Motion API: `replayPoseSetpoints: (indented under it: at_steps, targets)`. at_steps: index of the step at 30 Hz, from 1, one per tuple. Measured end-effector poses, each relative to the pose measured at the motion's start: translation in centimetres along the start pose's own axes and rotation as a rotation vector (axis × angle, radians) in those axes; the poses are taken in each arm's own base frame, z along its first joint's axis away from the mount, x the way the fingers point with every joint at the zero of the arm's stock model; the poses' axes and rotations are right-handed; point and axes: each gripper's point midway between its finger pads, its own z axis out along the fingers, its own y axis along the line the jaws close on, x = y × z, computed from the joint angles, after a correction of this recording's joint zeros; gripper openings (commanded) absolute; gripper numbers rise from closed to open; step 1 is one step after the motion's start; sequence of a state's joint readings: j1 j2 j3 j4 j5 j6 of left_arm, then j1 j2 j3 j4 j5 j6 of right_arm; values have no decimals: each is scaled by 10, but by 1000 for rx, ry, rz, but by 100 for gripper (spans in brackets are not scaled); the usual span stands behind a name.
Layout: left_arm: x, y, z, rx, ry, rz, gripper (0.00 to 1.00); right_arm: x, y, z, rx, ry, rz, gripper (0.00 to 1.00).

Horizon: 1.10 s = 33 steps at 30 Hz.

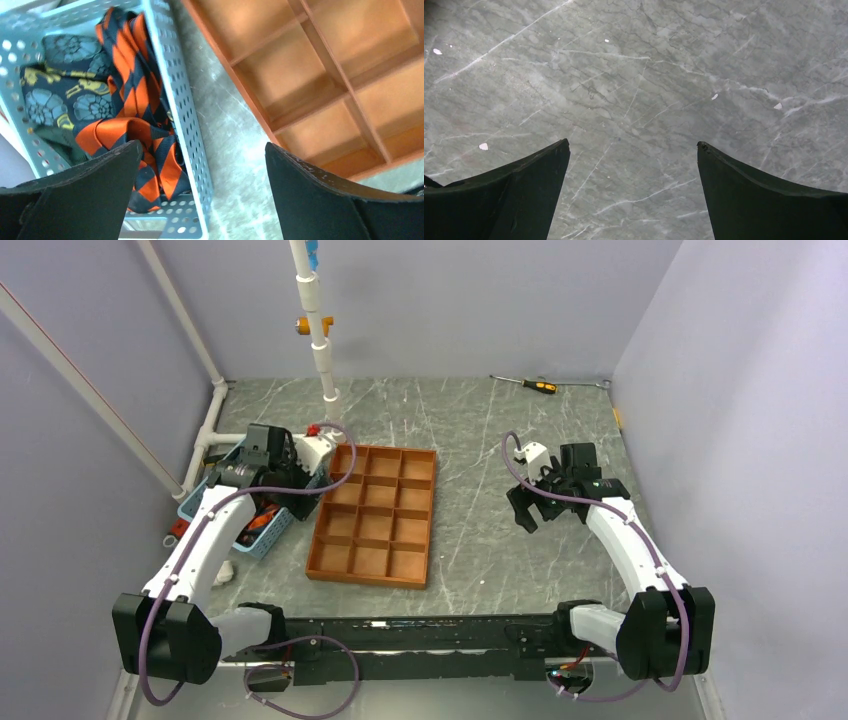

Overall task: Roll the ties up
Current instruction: Move the storage box to the corner of the board.

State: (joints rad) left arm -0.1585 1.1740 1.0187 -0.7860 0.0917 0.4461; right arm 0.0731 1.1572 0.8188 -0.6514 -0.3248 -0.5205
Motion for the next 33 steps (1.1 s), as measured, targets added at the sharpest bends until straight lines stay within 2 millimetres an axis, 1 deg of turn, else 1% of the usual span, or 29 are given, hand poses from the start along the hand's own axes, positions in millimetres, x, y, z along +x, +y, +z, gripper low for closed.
replayPoseSetpoints:
  at_steps: [3,6,10,14,20,23,25,27,31,33]
  targets:
    - [7,-9,-1,83,16,176,99,0,0,-1,-1,2,1,100]
    - [26,-19,-2,181,63,374,99,-2,0,-2,0,2,1,100]
    - [68,-37,2,318,159,568,99,-5,-2,-4,6,-4,-2,100]
    - [111,-49,3,400,254,685,99,-2,0,-7,8,5,0,100]
    - [150,-61,1,463,345,746,99,-2,-1,-12,20,4,-3,100]
    - [169,-72,1,490,378,776,96,-1,-2,-12,27,8,-2,100]
    - [175,-79,2,511,393,788,95,-1,-2,-12,29,9,-2,100]
    - [175,-83,5,524,405,787,93,-3,-4,-12,31,10,-2,100]
    - [171,-90,18,539,427,770,91,-5,-6,-12,38,10,11,100]
    - [162,-93,28,540,440,758,90,-6,-9,-13,48,7,41,100]
